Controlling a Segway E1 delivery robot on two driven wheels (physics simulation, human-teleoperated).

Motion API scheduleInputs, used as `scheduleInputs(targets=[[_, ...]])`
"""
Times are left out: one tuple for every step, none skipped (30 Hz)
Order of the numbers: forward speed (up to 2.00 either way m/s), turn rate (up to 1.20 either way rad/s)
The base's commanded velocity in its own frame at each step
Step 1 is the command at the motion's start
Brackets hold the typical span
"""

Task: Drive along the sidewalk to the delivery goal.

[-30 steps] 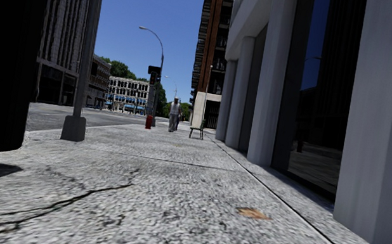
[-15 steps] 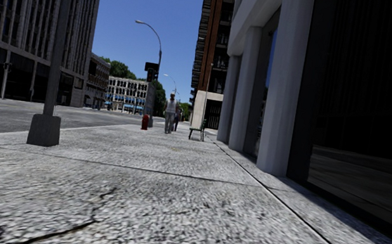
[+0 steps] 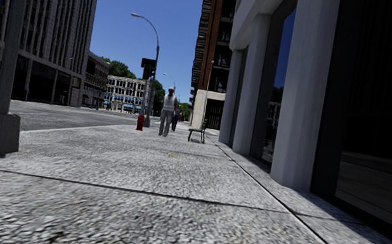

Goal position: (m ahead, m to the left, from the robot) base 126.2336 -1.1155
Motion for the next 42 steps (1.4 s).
scheduleInputs(targets=[[2.00, 0.00], [2.00, 0.00], [2.00, 0.00], [2.00, 0.00], [2.00, 0.00], [2.00, 0.00], [2.00, 0.00], [2.00, 0.00], [2.00, 0.00], [2.00, 0.00], [2.00, 0.00], [2.00, 0.00], [2.00, 0.00], [2.00, 0.00], [2.00, 0.00], [2.00, 0.00], [2.00, 0.00], [2.00, 0.00], [2.00, 0.00], [2.00, 0.00], [2.00, 0.00], [2.00, 0.00], [2.00, 0.00], [2.00, 0.00], [2.00, 0.00], [2.00, 0.00], [2.00, 0.00], [2.00, 0.00], [2.00, 0.00], [2.00, 0.00], [2.00, 0.00], [2.00, 0.00], [2.00, 0.00], [2.00, 0.00], [2.00, 0.00], [2.00, 0.00], [2.00, 0.00], [2.00, 0.00], [2.00, 0.00], [2.00, 0.00], [2.00, 0.00], [2.00, 0.00]])
